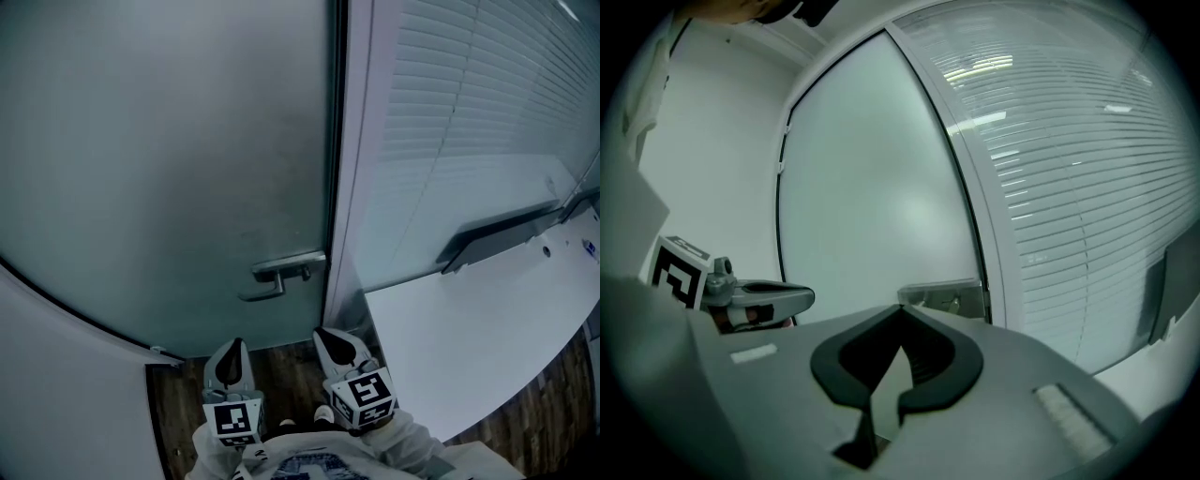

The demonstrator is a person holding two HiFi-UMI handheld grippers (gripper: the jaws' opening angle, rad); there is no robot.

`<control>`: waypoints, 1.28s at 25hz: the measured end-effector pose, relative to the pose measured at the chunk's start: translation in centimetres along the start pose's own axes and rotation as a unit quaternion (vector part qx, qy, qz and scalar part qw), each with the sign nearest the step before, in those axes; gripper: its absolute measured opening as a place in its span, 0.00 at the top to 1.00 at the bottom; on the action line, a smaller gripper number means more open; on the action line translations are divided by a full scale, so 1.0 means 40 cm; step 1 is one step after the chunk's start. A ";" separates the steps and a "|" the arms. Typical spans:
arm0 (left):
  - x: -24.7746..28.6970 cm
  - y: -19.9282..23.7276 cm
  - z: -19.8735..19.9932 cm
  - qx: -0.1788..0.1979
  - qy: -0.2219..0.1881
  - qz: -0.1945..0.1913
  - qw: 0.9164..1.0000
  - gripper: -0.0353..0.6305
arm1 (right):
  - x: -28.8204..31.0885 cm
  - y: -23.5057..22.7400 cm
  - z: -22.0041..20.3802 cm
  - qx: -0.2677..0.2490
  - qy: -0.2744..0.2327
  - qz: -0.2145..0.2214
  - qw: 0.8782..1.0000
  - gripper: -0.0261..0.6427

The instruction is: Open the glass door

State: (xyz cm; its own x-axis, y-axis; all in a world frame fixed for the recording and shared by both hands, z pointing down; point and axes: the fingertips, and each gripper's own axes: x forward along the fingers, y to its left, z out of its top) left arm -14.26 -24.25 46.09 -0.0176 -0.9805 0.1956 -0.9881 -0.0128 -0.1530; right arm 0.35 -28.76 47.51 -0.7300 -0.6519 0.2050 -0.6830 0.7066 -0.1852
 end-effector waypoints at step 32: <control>0.272 -0.066 -0.120 0.438 0.049 -0.031 0.897 0.63 | -0.020 -0.100 0.027 0.007 -0.014 -0.061 0.998 0.95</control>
State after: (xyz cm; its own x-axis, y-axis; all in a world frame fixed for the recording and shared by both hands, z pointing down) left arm -12.58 -33.94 53.29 -0.0222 -0.9515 0.3070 -0.4902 -0.2572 -0.8328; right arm 3.65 -31.37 47.04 -0.6416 -0.7404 0.2004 -0.7670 0.6178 -0.1733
